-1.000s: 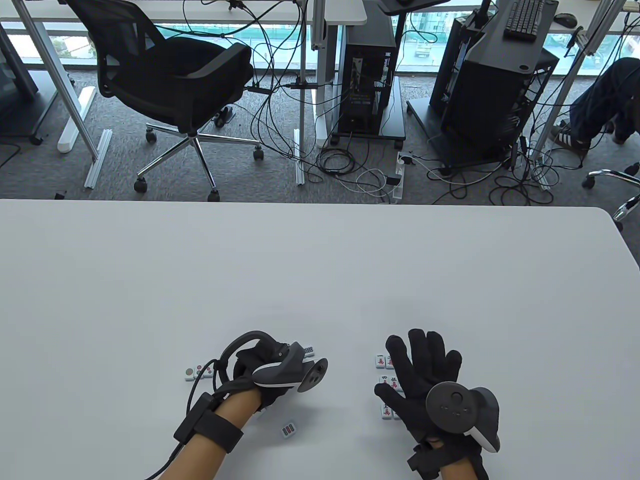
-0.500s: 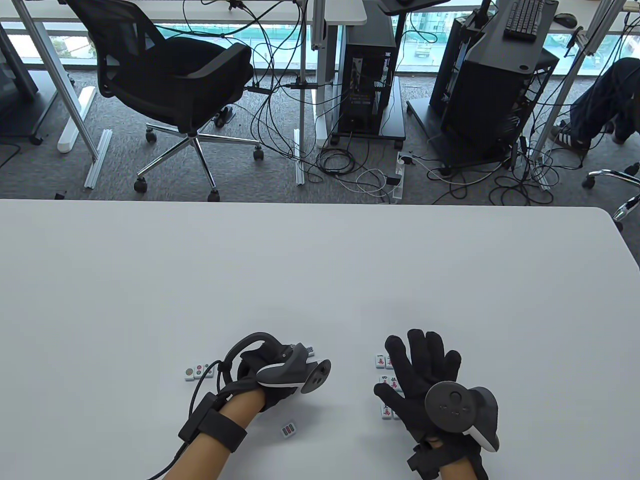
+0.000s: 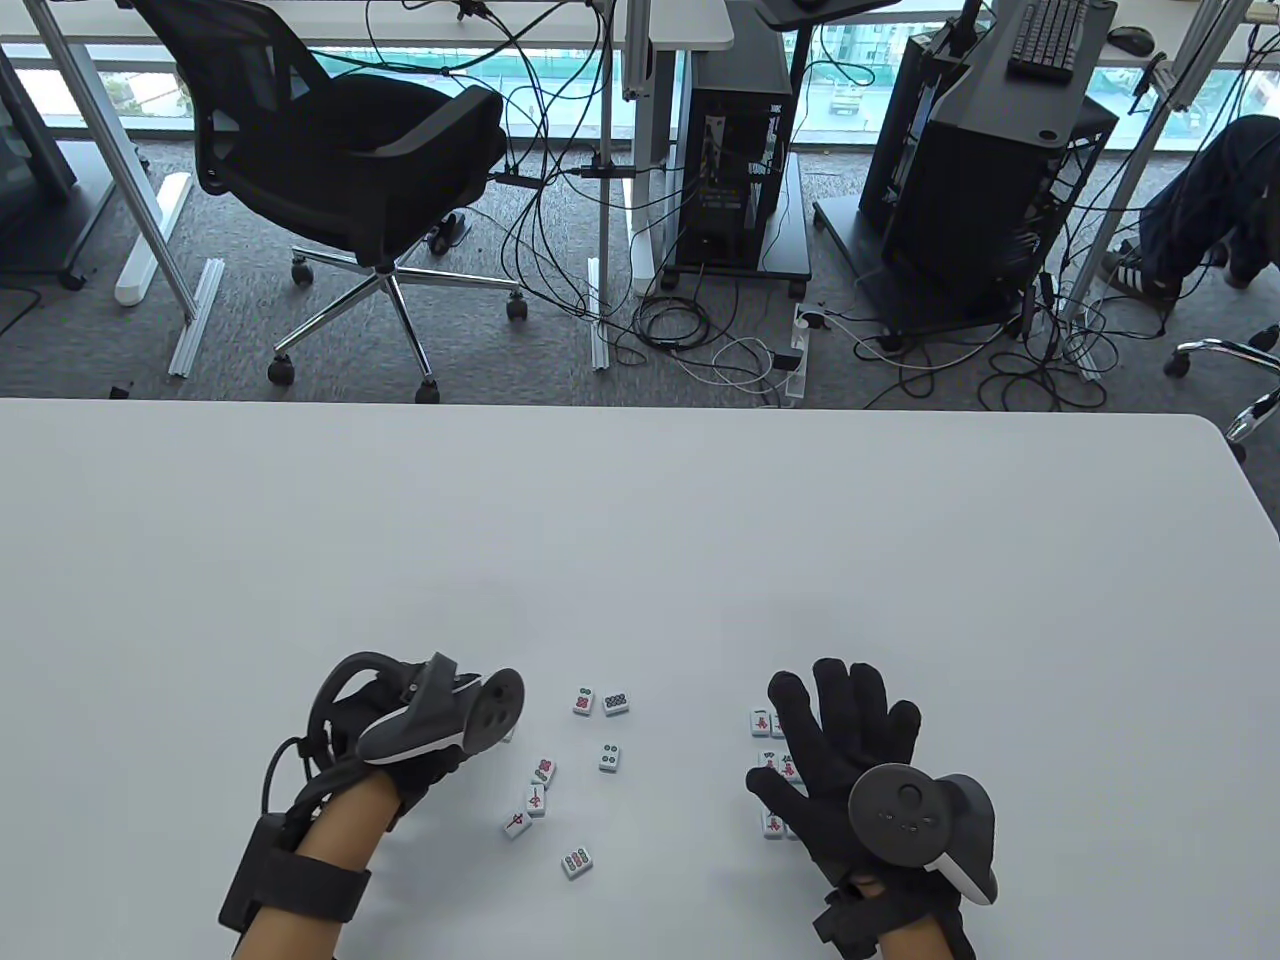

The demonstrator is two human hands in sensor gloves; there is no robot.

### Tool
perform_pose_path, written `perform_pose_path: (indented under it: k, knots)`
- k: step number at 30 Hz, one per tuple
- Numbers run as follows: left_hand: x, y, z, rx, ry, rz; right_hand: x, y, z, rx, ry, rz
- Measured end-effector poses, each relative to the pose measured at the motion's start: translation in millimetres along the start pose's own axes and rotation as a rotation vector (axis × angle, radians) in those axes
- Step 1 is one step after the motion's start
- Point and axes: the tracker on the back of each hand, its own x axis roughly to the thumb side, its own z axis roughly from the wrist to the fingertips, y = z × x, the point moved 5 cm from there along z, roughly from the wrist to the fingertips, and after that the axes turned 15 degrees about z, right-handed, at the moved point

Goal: Mahjong suit sorting

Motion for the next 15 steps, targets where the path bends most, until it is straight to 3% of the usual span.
perform_pose_path:
  k: [7, 15]
  knots:
    - [-7, 48, -26, -0.121, -0.009, 0.018, 0, -1, 0, 0.001, -0.003, -0.009]
    - [9, 70, -31, -0.149, 0.022, 0.080, 0, -3, 0, 0.010, -0.010, -0.015]
